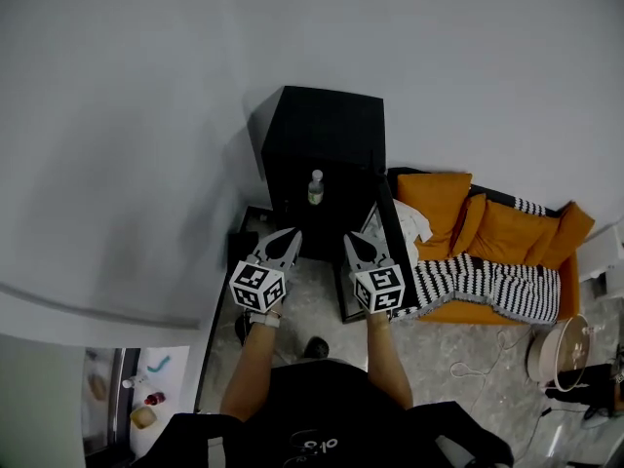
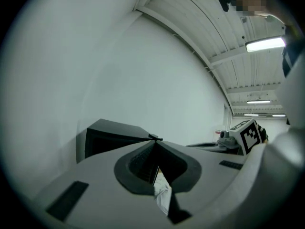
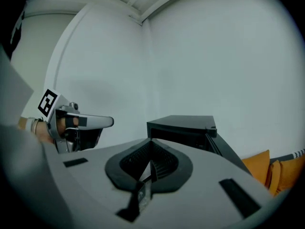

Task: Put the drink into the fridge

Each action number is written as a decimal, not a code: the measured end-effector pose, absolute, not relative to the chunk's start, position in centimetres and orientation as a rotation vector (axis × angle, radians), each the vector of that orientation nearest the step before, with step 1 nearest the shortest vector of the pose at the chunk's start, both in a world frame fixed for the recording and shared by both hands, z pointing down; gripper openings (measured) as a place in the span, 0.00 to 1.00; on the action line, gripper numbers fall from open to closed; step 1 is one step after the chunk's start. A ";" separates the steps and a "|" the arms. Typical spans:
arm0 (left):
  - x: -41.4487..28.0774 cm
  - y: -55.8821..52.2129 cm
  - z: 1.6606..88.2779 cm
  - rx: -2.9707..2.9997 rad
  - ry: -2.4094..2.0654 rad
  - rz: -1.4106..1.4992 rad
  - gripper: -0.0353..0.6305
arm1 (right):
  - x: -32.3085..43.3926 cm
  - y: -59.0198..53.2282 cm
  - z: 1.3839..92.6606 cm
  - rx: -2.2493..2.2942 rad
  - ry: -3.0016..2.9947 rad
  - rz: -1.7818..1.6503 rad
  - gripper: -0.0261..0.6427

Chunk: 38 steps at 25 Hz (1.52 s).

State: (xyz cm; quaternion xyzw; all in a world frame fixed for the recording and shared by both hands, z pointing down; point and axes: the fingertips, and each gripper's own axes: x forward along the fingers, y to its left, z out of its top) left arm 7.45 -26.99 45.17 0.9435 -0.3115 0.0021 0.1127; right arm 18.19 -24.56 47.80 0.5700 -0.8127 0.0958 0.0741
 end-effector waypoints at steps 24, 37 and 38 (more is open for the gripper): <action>8.3 -24.7 44.2 2.818 -0.838 0.063 0.06 | 18.1 -22.2 47.6 1.678 -2.502 0.285 0.05; 7.9 -25.3 44.3 2.815 -0.833 0.056 0.06 | 18.1 -23.0 48.0 1.671 -2.486 0.281 0.05; 7.8 -25.4 44.3 2.814 -0.833 0.056 0.06 | 18.0 -23.1 47.9 1.673 -2.486 0.280 0.05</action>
